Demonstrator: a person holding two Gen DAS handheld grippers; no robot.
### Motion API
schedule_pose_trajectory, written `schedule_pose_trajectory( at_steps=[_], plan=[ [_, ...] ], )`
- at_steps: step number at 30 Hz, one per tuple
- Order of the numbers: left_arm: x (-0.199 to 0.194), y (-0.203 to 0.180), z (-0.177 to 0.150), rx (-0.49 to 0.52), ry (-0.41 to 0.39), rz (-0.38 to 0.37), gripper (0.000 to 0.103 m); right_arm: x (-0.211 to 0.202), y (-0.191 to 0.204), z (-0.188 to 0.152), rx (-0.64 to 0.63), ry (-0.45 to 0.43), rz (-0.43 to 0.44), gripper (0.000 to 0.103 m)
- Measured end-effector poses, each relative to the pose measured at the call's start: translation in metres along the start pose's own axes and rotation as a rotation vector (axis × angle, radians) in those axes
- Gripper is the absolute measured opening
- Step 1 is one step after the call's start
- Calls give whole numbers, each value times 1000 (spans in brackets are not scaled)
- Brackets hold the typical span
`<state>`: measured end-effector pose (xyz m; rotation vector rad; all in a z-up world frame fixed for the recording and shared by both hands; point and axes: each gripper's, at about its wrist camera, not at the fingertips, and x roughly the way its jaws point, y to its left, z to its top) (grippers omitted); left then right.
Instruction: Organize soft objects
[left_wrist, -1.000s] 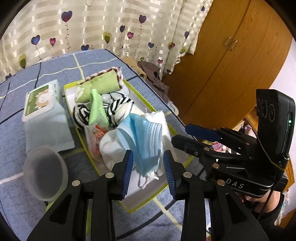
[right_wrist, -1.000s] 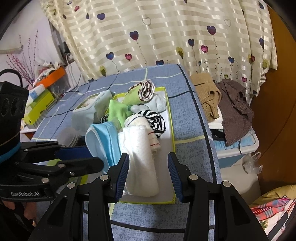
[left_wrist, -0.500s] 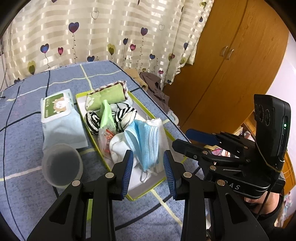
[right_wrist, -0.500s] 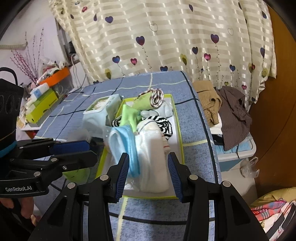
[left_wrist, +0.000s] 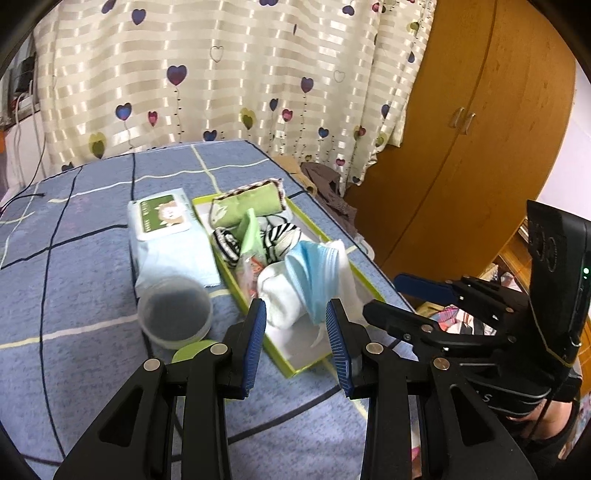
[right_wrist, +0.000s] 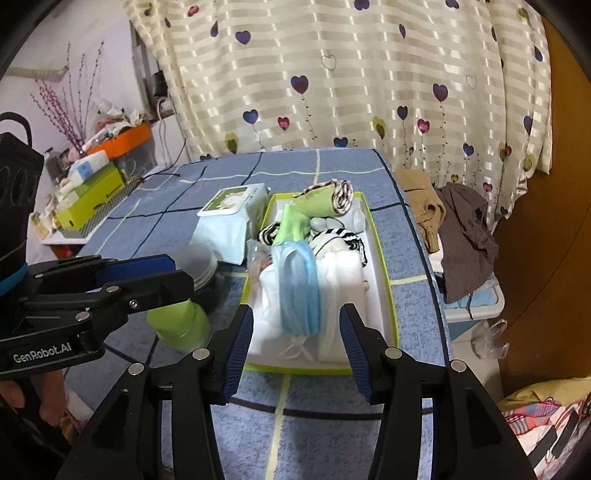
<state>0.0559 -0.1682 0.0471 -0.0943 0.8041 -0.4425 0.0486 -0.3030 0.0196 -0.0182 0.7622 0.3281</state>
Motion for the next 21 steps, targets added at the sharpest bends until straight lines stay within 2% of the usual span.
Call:
schedule_pose_trajectory(
  at_steps=[8, 11, 21],
  plan=[
    [-15, 11, -14, -37, -6, 32, 35, -10, 20, -8, -23, 2, -35, 51],
    [-22, 9, -20, -17, -17, 85, 35, -12, 26, -12, -26, 4, -38, 51],
    [-32, 13, -32, -31, -9, 100, 35, -13, 44, -22, -39, 21, -45, 51]
  ],
)
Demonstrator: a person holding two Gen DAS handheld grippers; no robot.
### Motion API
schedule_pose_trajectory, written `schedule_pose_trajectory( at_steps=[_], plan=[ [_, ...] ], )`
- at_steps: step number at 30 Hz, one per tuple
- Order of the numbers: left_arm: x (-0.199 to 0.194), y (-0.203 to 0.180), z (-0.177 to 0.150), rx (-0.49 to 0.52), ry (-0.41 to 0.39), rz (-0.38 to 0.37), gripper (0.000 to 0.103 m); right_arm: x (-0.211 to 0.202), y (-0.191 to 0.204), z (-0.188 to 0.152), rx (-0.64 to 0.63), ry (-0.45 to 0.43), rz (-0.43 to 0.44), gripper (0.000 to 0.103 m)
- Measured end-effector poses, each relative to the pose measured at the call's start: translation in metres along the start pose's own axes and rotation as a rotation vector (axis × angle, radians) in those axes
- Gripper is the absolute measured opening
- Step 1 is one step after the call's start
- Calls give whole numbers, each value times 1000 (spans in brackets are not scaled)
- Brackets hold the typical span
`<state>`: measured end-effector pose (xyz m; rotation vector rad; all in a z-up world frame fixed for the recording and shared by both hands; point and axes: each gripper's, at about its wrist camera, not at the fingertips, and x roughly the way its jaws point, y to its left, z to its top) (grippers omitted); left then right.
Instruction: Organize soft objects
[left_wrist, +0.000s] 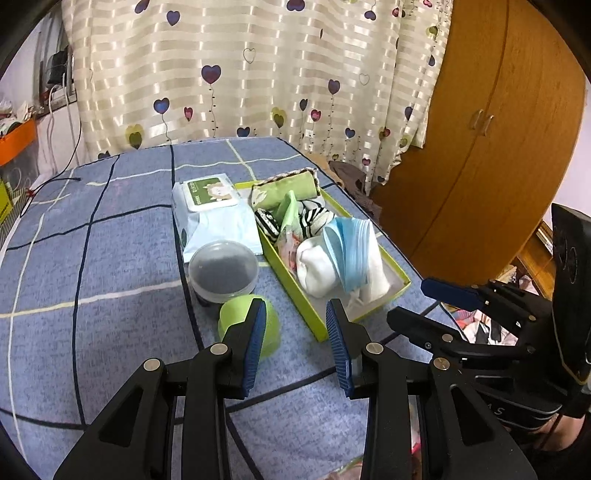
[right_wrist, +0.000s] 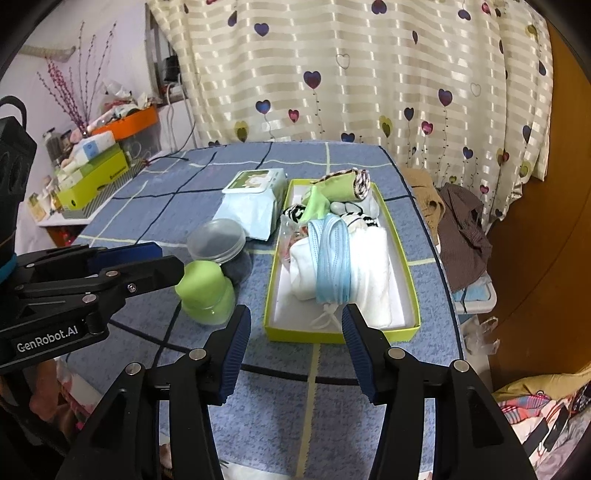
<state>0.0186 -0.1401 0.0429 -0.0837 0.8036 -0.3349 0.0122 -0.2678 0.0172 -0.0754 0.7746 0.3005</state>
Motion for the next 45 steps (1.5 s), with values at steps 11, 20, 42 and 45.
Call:
schedule_pose_trajectory(
  at_steps=[11, 20, 42, 45],
  plan=[
    [0, 2, -7, 0, 18, 33, 35, 0, 10, -4, -4, 4, 1, 51],
    [3, 0, -9, 2, 30, 39, 35, 1, 11, -5, -5, 5, 2, 51],
    [7, 3, -7, -1, 34, 51, 35, 8, 13, -9, -4, 15, 4, 51],
    [8, 4, -7, -4, 35, 47, 35, 8, 13, -9, -6, 14, 5, 51]
  ],
)
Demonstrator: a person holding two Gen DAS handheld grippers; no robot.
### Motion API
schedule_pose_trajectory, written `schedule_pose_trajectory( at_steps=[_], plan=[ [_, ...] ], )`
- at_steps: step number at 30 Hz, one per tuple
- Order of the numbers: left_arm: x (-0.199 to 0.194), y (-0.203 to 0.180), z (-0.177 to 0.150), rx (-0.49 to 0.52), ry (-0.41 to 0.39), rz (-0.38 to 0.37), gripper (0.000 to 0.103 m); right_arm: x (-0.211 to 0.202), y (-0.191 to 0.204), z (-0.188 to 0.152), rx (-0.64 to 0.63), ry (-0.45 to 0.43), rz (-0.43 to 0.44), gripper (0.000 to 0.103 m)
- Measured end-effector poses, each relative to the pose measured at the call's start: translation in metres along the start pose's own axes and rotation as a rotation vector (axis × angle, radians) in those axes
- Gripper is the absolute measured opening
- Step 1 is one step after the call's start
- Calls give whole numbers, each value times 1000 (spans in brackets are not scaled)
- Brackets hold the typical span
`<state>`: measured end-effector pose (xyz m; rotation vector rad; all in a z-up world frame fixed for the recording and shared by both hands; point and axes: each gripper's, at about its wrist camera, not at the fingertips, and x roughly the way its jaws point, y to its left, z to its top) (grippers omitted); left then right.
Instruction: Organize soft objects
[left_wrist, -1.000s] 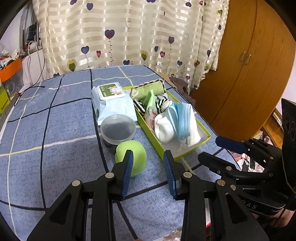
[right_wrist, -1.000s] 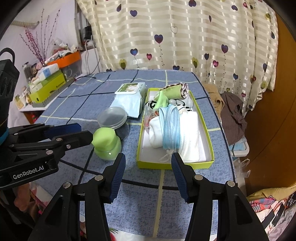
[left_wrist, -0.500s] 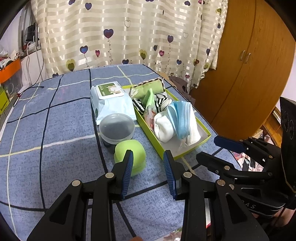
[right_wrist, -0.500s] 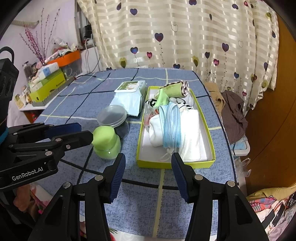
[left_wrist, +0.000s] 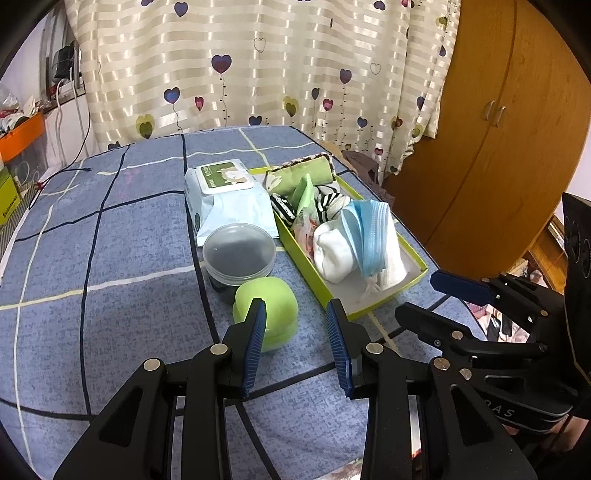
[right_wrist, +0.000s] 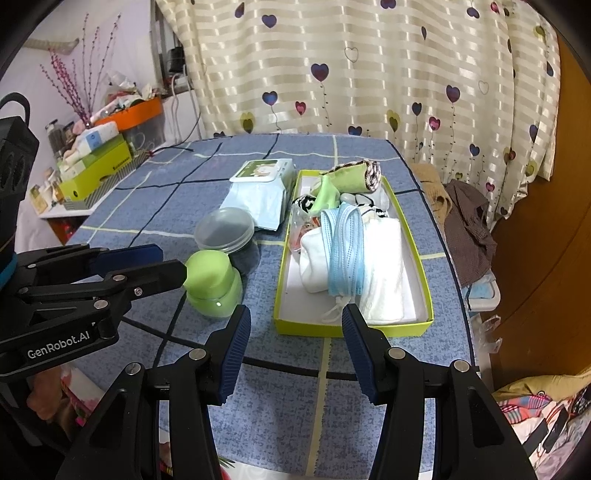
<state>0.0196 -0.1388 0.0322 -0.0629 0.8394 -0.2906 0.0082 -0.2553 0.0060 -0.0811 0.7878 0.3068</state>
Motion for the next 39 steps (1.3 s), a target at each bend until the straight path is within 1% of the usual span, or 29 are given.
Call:
schedule_pose_trajectory(
  at_steps=[39],
  plan=[
    [2, -3, -1, 18, 4, 0, 35, 3, 1, 0, -1, 3, 0, 51]
  ],
)
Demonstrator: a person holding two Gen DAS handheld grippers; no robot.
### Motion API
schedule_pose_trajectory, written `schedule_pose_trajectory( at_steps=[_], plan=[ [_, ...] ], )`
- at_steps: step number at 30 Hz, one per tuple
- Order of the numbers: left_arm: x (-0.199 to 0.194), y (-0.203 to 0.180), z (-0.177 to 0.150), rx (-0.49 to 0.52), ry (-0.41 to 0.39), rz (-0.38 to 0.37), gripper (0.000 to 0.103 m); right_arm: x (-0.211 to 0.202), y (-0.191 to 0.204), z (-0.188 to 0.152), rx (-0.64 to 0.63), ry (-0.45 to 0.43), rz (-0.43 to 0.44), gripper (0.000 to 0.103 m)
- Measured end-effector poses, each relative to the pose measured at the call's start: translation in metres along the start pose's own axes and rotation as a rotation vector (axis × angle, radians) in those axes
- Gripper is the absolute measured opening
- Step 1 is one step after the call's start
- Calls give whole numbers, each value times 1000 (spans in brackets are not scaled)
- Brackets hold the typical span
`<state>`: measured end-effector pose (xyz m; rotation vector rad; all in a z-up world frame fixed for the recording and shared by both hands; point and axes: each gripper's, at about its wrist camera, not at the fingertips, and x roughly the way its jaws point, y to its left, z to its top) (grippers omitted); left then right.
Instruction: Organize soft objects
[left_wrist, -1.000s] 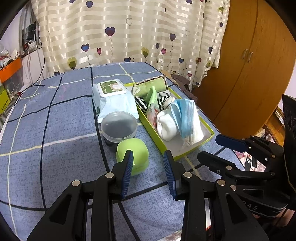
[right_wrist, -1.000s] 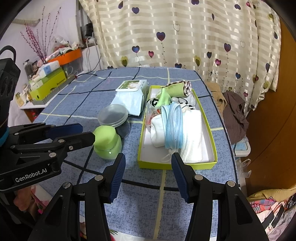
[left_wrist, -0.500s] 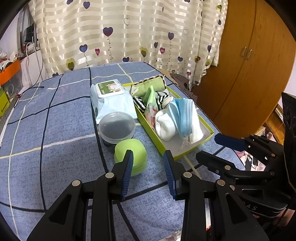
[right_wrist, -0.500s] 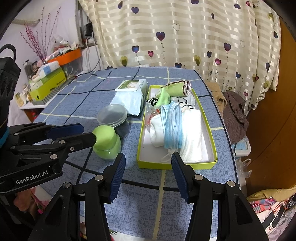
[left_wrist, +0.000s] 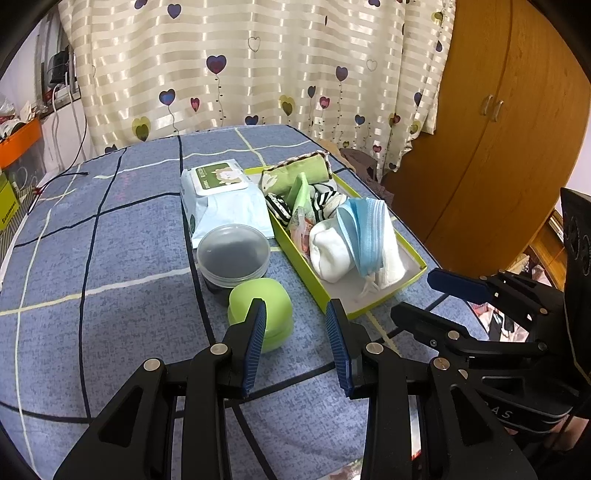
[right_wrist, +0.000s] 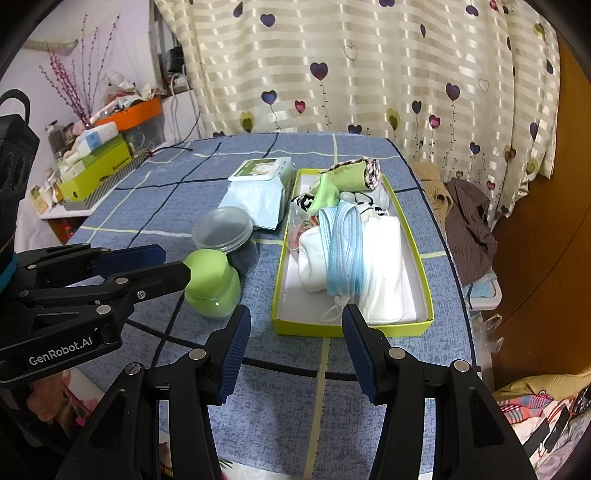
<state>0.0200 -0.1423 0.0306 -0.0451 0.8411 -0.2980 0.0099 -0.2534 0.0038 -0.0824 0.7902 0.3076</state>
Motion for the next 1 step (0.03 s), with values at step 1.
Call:
schedule_pose_trajectory(
  at_steps=[1],
  plan=[
    [0, 0, 0, -1, 0, 0, 35, 0, 1, -1, 0, 0, 0, 51]
  ],
)
